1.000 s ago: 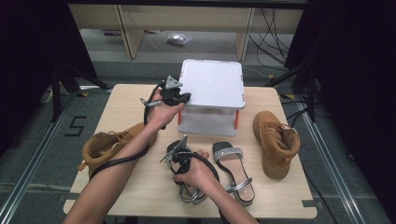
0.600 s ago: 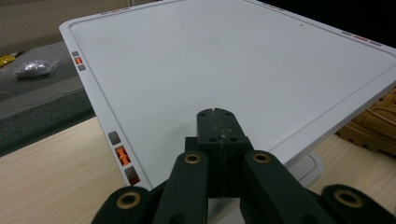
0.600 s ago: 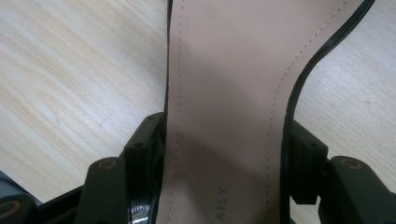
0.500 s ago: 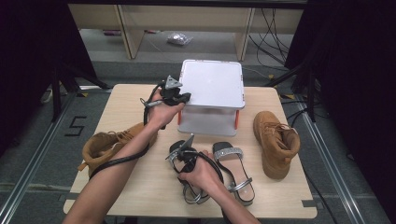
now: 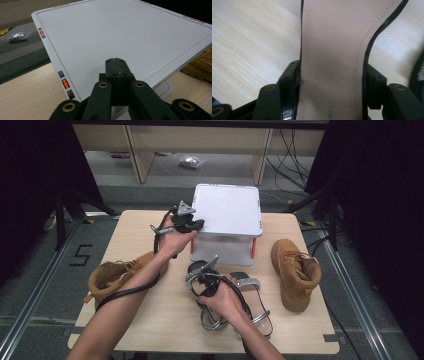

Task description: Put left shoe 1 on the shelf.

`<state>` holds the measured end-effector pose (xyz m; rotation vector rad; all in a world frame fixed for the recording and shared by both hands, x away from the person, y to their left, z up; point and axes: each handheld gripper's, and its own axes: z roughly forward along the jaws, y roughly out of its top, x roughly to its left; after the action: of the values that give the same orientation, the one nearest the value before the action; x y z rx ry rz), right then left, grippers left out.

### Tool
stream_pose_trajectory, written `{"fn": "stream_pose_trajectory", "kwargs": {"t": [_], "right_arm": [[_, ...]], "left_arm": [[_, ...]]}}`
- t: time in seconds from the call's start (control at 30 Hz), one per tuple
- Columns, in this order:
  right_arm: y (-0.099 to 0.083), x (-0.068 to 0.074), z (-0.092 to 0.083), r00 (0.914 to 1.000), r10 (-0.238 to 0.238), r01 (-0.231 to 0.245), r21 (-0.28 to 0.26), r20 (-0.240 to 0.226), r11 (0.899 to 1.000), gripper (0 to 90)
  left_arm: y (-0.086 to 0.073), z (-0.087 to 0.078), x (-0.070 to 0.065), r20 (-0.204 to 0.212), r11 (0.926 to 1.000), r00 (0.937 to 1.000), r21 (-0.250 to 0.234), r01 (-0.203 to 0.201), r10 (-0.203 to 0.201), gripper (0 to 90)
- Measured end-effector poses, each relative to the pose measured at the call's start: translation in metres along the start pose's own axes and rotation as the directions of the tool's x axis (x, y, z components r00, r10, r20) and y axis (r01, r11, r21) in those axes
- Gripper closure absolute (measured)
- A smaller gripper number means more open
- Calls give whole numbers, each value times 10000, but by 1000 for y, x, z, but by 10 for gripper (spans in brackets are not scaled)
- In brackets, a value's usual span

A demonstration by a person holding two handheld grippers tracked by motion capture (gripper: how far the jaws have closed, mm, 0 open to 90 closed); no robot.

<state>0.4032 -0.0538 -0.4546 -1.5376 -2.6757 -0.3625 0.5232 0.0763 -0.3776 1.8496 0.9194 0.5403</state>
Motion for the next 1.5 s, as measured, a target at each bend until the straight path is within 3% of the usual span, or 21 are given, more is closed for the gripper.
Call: {"fn": "stream_pose_trajectory", "kwargs": {"t": [0.13, 0.17, 0.23, 0.27, 0.43, 0.5, 0.53, 0.57, 0.67, 0.7, 0.73, 0.8, 0.87, 1.0, 1.03, 1.13, 1.23, 1.3, 1.4, 1.47, 1.5], "right_arm": [[4, -6, -5, 10000, 84, -84, -259, 23, 9996, 420], [7, -9, -7, 9995, 324, -325, -463, -30, 9984, 420], [11, -15, -10, 9997, 224, -221, -617, 37, 9978, 420], [12, -15, -10, 9985, 539, -535, -693, 39, 9962, 420], [21, -22, -15, 9965, 834, -821, -930, 102, 9923, 421], [23, -25, -14, 9978, 641, -619, -1079, 170, 9922, 421], [27, -24, -16, 9939, 1096, -1075, -1128, 120, 9878, 421], [29, -24, -17, 9922, 1248, -1236, -1134, 32, 9858, 421], [33, -27, -17, 9933, 1155, -1132, -1324, 99, 9847, 421], [37, -31, -15, 9928, 1179, -1131, -1681, 189, 9793, 421], [37, -31, -15, 9928, 1179, -1131, -1681, 189, 9793, 421], [42, -31, -18, 9794, 2018, -2009, -1468, -83, 9686, 421], [43, -34, -18, 9841, 1776, -1736, -1676, 89, 9704, 421], [48, -42, -14, 9760, 2177, -2125, -1815, 89, 9602, 421], [49, -44, -13, 9784, 2059, -1993, -1850, 167, 9623, 422], [51, -47, -11, 9697, 2439, -2376, -1825, 127, 9541, 421], [53, -50, -9, 9701, 2411, -2313, -1976, 271, 9526, 421], [55, -50, -7, 9632, 2687, -2631, -1885, 42, 9462, 421], [57, -52, -4, 9648, 2628, -2548, -2019, 136, 9457, 421], [59, -53, 2, 9601, 2796, -2739, -1883, 39, 9432, 421], [59, -54, 4, 9619, 2736, -2687, -1872, 0, 9449, 421]], "left_arm": [[0, 0, 0, -5, 10000, 10000, -14, 10, -10, 896], [0, 0, 0, -24, 10000, 10000, 3, -19, 19, 895], [0, 0, 0, -20, 10000, 10000, 6, -28, 28, 896], [0, 0, 0, -8, 10000, 10000, 0, -16, 16, 896], [0, 0, 0, 16, 10000, 10000, -14, -10, 10, 896], [0, 0, 0, -8, 10000, 10000, -5, -37, 37, 896], [0, 0, 0, 5, 10000, 10000, -41, -23, 23, 896], [0, 0, 0, 8, 10000, 10000, -22, -32, 32, 896], [0, -1, 0, -24, 10000, 10000, 21, -70, 70, 896], [0, -1, 1, -34, 9998, 9999, 92, -169, 170, 896], [0, -1, 1, -34, 9998, 9999, 92, -169, 170, 896], [0, -1, 1, -14, 9998, 9999, 69, -161, 161, 896], [0, -1, 1, -10, 9998, 9999, 72, -158, 158, 896], [-1, 0, 0, 18, 10000, 10000, -95, -23, 23, 896], [-1, 0, 0, 18, 10000, 10000, -95, -23, 23, 896], [-1, -1, 1, -11, 9998, 9998, 9, -194, 194, 896], [-1, -1, 1, -17, 9997, 9997, 55, -223, 223, 896], [-1, -1, 1, -29, 9998, 9998, -9, -186, 186, 896], [-1, 0, 0, -25, 9999, 10000, -101, -51, 51, 896], [-1, -1, 1, -27, 9998, 9998, 42, -199, 199, 896], [-1, -1, 1, -21, 9998, 9998, 48, -190, 190, 896]]}}
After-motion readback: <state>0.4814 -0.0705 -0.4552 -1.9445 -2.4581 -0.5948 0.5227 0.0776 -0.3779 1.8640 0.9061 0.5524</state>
